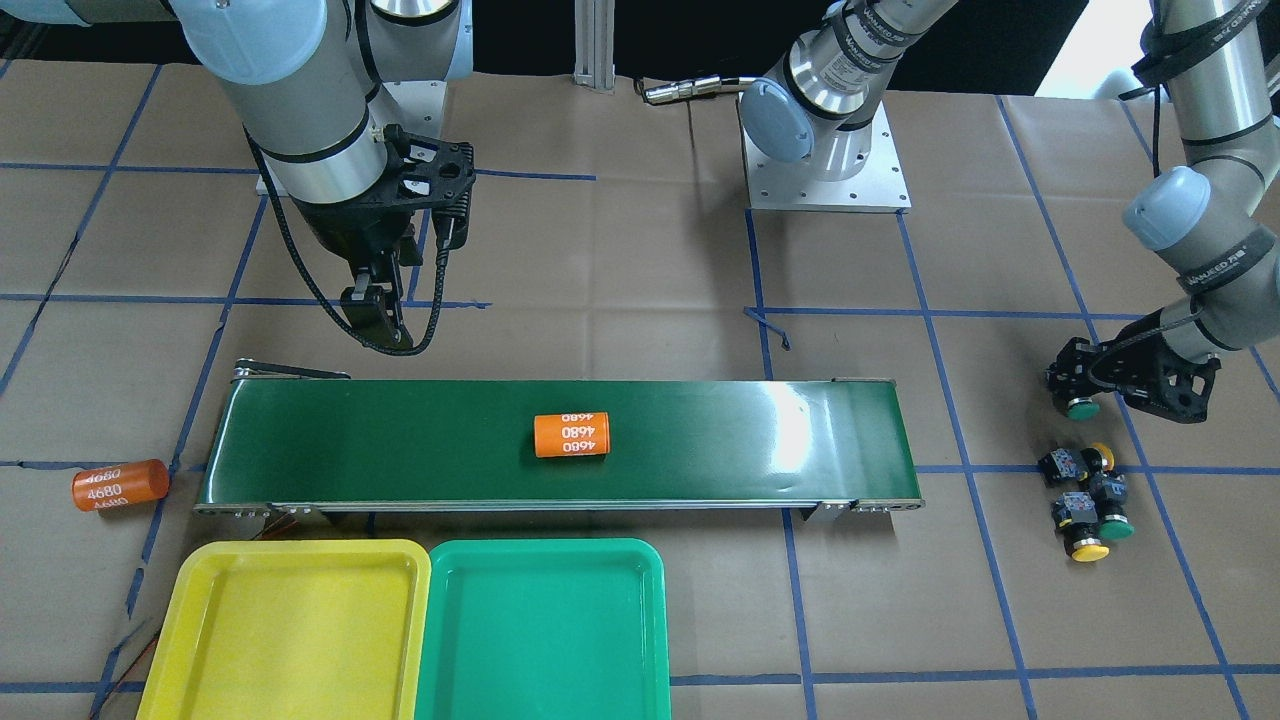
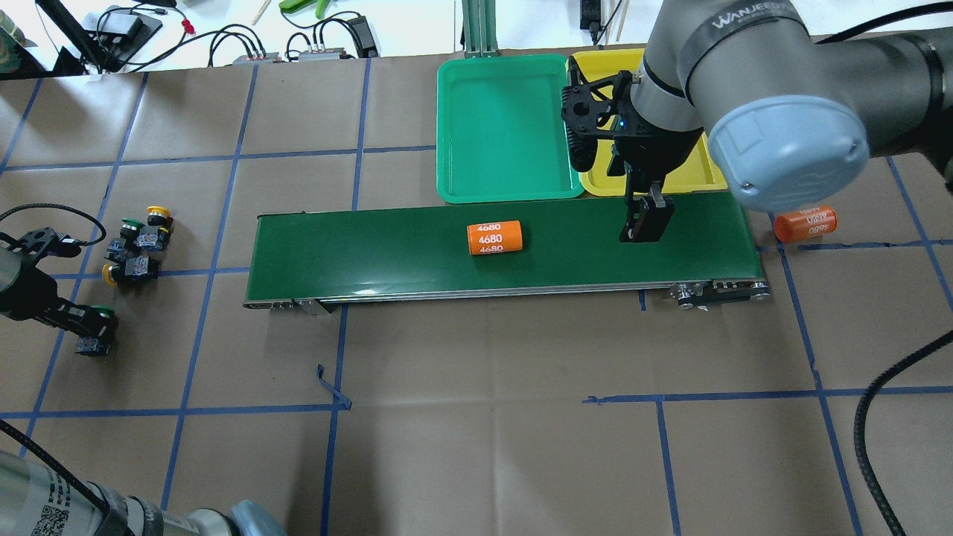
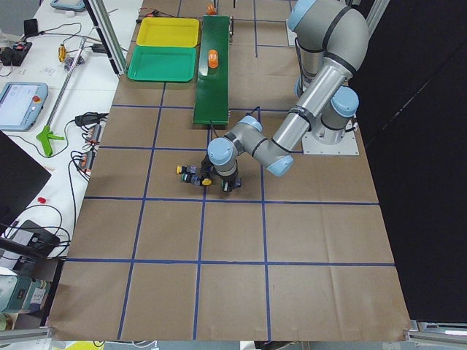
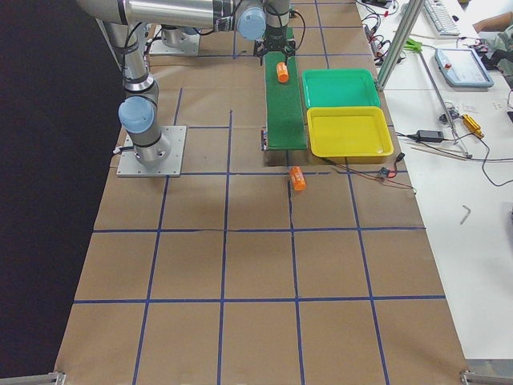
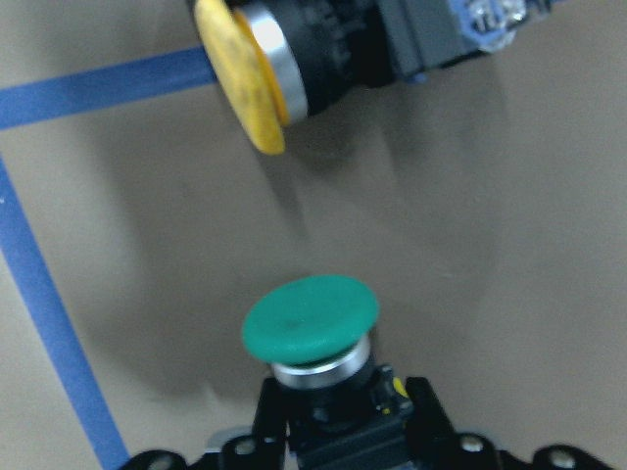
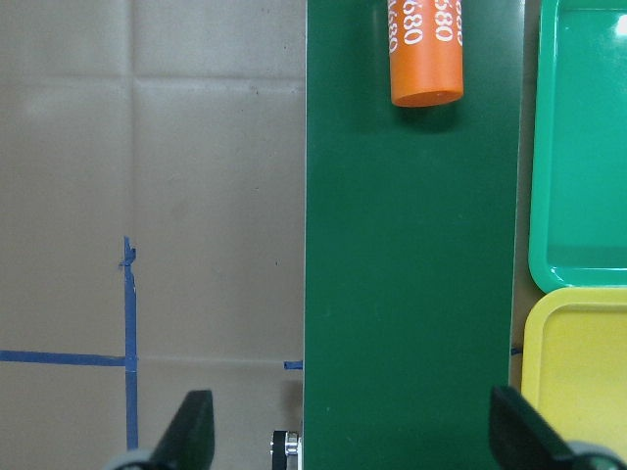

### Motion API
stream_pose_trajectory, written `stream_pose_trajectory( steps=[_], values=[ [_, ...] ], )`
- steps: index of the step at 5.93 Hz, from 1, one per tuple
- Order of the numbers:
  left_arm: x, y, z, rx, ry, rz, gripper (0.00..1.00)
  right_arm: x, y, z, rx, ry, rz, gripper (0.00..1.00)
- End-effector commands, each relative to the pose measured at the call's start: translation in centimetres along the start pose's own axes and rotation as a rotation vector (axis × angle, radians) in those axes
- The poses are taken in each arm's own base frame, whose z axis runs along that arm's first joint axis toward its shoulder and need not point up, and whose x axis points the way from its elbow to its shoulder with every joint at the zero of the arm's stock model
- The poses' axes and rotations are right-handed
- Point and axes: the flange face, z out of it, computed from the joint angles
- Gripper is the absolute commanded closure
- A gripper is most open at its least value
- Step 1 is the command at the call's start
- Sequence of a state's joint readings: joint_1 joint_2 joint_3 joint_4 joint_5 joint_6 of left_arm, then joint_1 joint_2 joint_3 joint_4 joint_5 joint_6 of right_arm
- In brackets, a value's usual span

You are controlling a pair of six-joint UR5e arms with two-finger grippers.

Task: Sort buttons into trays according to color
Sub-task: 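Grasp the green-capped push button with the left gripper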

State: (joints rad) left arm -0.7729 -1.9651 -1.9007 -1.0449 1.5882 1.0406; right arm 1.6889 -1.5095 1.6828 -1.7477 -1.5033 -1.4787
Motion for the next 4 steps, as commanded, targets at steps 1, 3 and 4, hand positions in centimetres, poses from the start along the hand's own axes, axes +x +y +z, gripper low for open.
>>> stream_pose_trajectory(
  steps=[1, 3, 4],
  values=[
    [0.6, -1.1, -4.4, 0.007, -0.009, 0.036, 1.00, 0.0, 0.0, 0.0, 0.000, 0.001, -0.002, 0.00],
    [11.3, -8.1, -11.3, -0.075, -0.059, 0.341, 1.00, 0.0, 0.0, 0.0, 0.000, 0.001, -0.002, 0.00],
    [17.0, -11.0, -11.7, -0.087, -0.081, 0.527, 1.00, 0.0, 0.0, 0.0, 0.000, 0.001, 0.000, 0.00]
  ],
)
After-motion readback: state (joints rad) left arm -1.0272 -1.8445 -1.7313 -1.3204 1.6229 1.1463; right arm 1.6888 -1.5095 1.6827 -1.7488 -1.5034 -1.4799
